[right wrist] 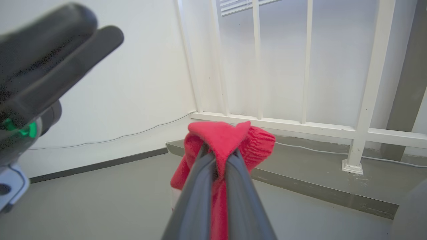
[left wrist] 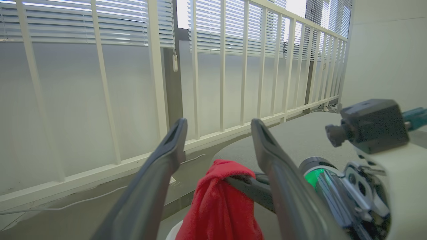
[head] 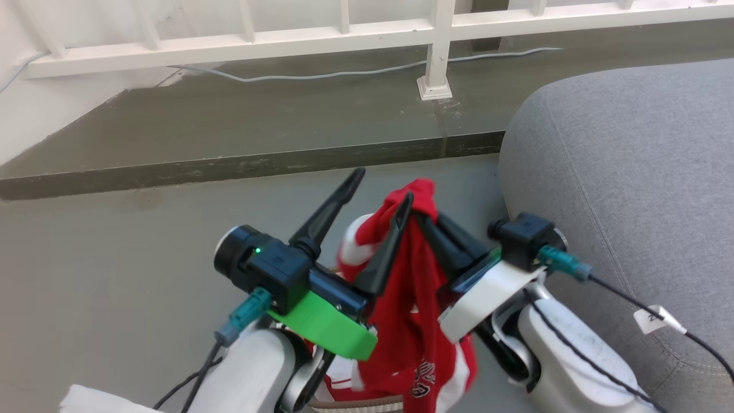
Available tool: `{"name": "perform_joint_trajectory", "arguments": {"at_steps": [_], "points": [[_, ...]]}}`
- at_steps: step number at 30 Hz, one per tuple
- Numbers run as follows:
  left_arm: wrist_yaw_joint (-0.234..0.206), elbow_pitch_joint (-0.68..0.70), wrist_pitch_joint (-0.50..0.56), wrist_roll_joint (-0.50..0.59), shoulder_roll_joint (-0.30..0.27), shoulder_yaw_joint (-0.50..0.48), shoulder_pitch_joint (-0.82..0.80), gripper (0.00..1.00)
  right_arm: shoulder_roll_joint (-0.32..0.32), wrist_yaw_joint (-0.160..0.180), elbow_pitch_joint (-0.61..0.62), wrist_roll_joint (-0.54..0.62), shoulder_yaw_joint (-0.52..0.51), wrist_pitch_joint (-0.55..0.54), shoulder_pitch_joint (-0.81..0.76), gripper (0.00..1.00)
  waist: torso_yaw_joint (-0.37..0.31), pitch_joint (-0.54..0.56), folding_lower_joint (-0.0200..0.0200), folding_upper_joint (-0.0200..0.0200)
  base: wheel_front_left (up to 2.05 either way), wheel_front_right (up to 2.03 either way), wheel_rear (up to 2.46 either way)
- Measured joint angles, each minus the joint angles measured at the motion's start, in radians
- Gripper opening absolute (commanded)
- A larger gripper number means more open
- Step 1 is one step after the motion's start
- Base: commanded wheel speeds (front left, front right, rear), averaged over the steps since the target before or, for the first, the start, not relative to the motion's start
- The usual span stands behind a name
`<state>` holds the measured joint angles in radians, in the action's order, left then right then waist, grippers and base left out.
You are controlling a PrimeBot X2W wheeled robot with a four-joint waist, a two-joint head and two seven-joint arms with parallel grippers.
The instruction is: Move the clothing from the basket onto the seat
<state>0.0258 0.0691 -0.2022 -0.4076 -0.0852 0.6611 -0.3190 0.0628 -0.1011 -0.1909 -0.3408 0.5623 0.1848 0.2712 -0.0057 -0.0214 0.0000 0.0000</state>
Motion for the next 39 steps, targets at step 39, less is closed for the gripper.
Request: {"name": "perform_joint_trajectory", "arguments": {"at_steps": [39], "points": [[0.035,0.01,0.141,0.078,-0.125,0.094,0.067,1.0,0.064,0.111,-0.068,-0.061,-0.233,0.044,0.047,0.0,-0.212,-0.142,0.0,0.0,0.0,0.0,0.0]]}}
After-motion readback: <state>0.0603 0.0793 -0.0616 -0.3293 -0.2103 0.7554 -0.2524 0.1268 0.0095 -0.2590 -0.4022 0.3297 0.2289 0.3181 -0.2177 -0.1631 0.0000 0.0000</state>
